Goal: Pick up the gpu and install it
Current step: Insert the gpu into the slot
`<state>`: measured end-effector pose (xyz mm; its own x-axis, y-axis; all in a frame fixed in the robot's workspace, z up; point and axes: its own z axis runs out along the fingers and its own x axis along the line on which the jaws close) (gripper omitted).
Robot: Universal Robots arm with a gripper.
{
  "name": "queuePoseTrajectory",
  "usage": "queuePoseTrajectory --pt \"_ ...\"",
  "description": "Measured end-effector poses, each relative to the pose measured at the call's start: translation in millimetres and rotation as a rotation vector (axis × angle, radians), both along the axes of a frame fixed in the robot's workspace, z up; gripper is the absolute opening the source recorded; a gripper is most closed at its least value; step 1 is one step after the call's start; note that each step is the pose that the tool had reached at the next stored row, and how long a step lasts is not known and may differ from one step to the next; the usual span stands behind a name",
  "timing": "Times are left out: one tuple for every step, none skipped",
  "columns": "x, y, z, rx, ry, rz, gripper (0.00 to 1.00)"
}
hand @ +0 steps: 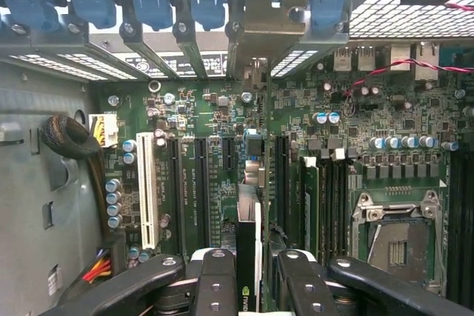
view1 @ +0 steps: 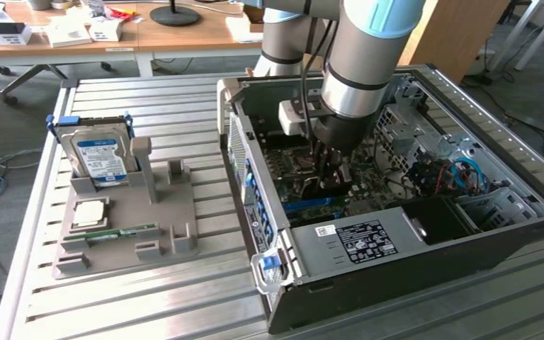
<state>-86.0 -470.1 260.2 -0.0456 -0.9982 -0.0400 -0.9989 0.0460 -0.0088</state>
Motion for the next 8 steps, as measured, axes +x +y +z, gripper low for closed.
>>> queuePoseTrajectory --pt "0.0 0.0 -0.5 0.0 0.0 0.0 0.26" --pt "0.0 0.0 -0.6 -0.0001 0.0 0.0 0.26" --pt "0.0 0.0 -0.6 -0.0002 0.0 0.0 0.26" --pt "-0.1 0.0 -0.6 -0.0002 0.0001 0.0 0.26" --pt "-0.2 0.0 -0.6 -0.0002 0.0001 0.0 0.26" --pt "-0.8 0.1 -0.7 0.0 -0.0001 0.0 0.26" --pt "-1.4 0.1 -0.8 0.0002 -0.0002 0.0 0.26" --pt "-1.9 0.1 -0.8 0.0002 -0.0002 0.0 0.26"
